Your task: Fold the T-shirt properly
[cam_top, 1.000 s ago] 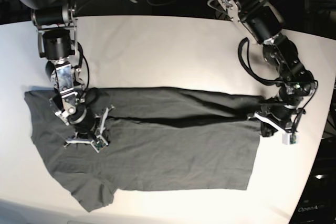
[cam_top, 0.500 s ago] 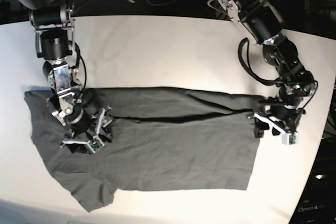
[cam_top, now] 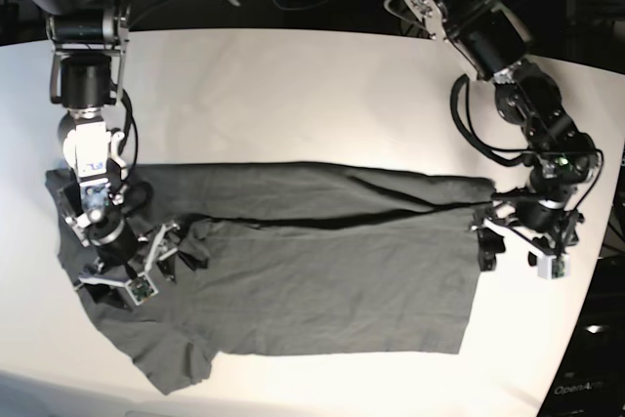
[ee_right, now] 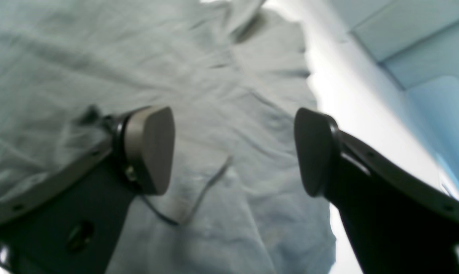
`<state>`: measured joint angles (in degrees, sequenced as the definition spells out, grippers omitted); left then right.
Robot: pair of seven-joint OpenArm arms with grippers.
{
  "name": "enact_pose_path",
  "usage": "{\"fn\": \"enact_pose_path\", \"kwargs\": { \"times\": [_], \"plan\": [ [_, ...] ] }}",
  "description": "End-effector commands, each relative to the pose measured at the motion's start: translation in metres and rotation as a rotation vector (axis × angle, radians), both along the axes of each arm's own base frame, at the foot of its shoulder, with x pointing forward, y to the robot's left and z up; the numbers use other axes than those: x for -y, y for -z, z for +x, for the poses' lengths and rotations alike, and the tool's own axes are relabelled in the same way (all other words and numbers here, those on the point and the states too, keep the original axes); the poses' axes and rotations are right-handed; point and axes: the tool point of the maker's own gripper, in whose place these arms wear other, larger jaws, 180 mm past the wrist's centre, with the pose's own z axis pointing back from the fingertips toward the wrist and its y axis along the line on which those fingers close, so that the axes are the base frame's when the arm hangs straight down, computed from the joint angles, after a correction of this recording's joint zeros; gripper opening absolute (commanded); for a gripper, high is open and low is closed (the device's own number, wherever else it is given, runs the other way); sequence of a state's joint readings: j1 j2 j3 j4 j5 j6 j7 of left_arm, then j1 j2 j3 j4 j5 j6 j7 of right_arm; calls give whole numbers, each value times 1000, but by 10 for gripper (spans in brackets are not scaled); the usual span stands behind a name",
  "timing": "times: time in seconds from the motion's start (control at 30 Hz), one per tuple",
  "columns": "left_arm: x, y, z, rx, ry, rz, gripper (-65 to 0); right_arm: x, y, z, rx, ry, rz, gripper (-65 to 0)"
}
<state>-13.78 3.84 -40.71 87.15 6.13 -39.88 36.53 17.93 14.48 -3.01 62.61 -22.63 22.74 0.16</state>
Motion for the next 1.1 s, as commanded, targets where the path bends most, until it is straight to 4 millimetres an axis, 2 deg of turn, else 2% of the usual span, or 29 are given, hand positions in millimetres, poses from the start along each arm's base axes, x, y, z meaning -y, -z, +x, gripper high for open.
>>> {"fn": "enact_pose_path", "kwargs": {
  "times": [0.0, 0.1, 0.17, 0.23, 0.4, 0.43, 0.5, 0.83, 1.07],
  "plan": [
    [0, -16, 6, 57, 2, 3, -166, 2, -20, 9, 56, -4, -1, -168],
    [6, -3, 1, 6, 10, -8, -170, 0, -13, 1, 44, -7, 0, -168],
    [16, 7, -1, -37, 48, 2, -221, 1, -6, -3, 29, -5, 0, -168],
    [33, 21, -5, -74, 101, 3, -318, 0, -5, -5, 26, -6, 3, -168],
    [54, 26, -5, -98, 166, 19, -628, -1, -1, -8, 18, -7, 4, -170],
    [53, 29, -5, -110, 167, 29, -650, -1, 0, -9, 16, -7, 4, -170],
    [52, 36, -6, -146, 164, 62, -616, -1, 0, -9, 16, -7, 4, -170],
    [36, 50, -11, -246, 153, 215, -619, -1, 0, -9, 16, -7, 4, -170],
    [61, 62, -15, -307, 278, 364, -619, -2, 0, -9, 16, -7, 5, -170]
  ]
}}
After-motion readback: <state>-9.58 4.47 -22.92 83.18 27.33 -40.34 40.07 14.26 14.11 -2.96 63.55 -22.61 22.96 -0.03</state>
